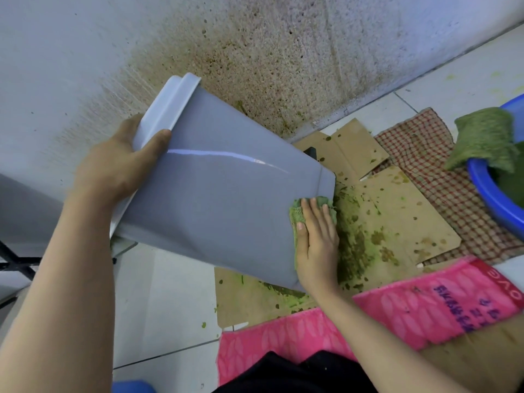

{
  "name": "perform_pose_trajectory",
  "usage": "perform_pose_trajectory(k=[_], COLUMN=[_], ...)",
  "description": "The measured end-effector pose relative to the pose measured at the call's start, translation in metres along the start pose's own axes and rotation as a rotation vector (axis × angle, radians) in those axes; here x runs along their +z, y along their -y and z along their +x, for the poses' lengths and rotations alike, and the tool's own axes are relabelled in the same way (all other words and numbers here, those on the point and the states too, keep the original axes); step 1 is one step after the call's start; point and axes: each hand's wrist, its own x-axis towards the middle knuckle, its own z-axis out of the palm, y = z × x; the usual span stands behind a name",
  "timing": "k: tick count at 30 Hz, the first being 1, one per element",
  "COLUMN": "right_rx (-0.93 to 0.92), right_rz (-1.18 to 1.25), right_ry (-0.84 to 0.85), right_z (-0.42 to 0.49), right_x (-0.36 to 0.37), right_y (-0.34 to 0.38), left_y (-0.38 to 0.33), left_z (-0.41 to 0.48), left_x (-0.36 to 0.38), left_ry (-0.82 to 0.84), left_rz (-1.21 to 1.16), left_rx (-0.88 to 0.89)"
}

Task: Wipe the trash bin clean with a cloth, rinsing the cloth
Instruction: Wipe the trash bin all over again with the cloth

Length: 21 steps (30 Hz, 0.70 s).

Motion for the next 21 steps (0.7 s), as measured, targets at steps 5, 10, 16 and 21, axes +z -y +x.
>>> perform_pose_trajectory(k=[5, 10, 16, 21], right_rx=[-0.056, -0.103, -0.195, 0.048], right_rz=[0.011, 0.001, -0.088, -0.143], right_ry=[0.022, 0.014, 0.152, 0.029], right_z=[-0.025, -0.072, -0.085, -0.069], right_x=[-0.006, -0.010, -0.039, -0.070], right_y=[-0.001, -0.002, -0.021, -0.023], left_y=[-0.002, 0.000, 0.007, 0.018], left_z=[-0.002, -0.001, 0.003, 0.007], left_x=[0.001, 0.001, 0.000, 0.002], left_ry=[-0.009, -0.010, 0.010, 0.014], left_rz=[-0.006, -0.008, -0.058, -0.103], left_rx=[0.005, 0.010, 0.008, 0.002])
